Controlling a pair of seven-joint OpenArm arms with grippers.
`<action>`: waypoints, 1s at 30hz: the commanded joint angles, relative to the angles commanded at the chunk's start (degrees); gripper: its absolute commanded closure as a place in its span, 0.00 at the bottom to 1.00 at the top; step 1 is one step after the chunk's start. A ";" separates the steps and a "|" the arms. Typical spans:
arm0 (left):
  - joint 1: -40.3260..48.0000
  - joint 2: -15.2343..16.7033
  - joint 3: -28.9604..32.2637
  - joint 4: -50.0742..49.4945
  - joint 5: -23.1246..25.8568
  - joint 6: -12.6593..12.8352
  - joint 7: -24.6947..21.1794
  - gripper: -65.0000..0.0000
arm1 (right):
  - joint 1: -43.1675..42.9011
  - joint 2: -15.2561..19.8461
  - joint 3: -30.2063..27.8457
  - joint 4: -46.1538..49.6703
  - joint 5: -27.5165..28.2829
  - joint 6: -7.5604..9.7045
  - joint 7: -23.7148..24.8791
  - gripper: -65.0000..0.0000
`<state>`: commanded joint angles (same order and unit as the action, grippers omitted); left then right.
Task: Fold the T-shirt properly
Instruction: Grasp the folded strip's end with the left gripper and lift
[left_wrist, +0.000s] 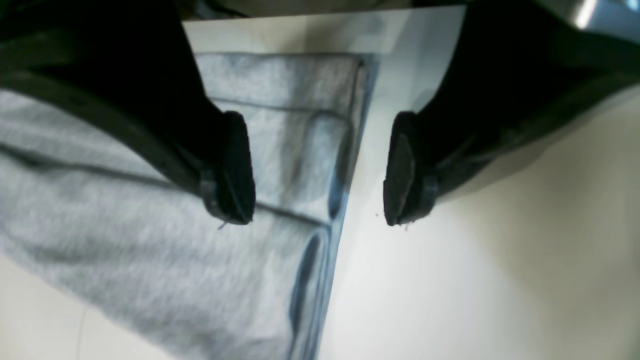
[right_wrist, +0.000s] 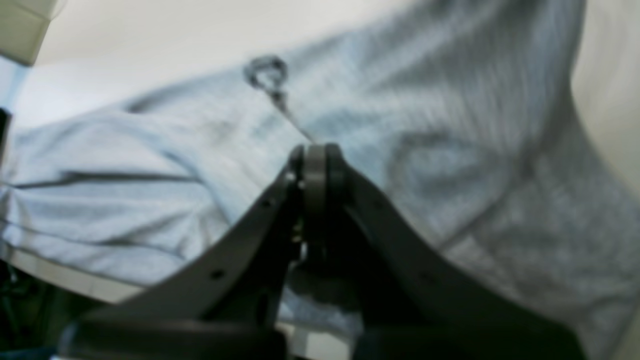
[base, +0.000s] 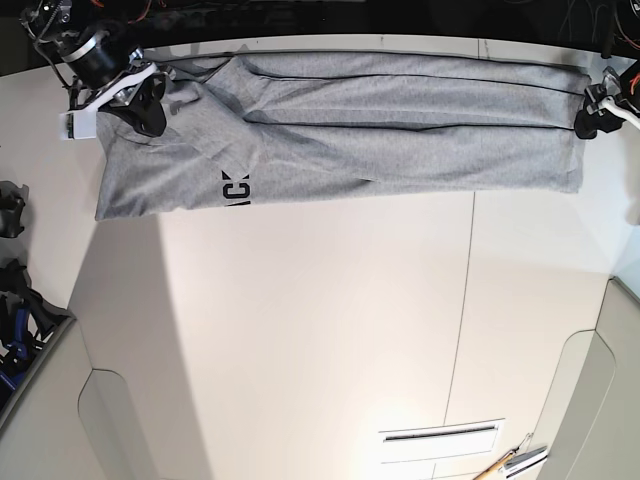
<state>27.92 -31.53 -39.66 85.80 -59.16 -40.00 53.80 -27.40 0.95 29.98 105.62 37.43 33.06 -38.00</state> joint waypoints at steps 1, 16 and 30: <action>0.00 0.11 0.00 -0.74 -0.39 0.00 0.00 0.33 | 0.55 0.00 0.00 -1.29 0.87 0.00 0.00 1.00; -0.13 2.67 0.94 -4.17 -4.94 0.00 0.04 0.33 | 3.41 -0.02 0.00 -2.86 7.19 0.39 -3.21 1.00; -0.15 3.28 4.35 -4.11 -7.91 0.00 0.46 0.33 | 3.43 -0.02 0.00 -2.86 8.66 0.42 -3.43 1.00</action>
<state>27.77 -28.25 -35.31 81.69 -67.07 -40.00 54.26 -23.97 0.93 29.98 102.76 46.09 33.47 -41.43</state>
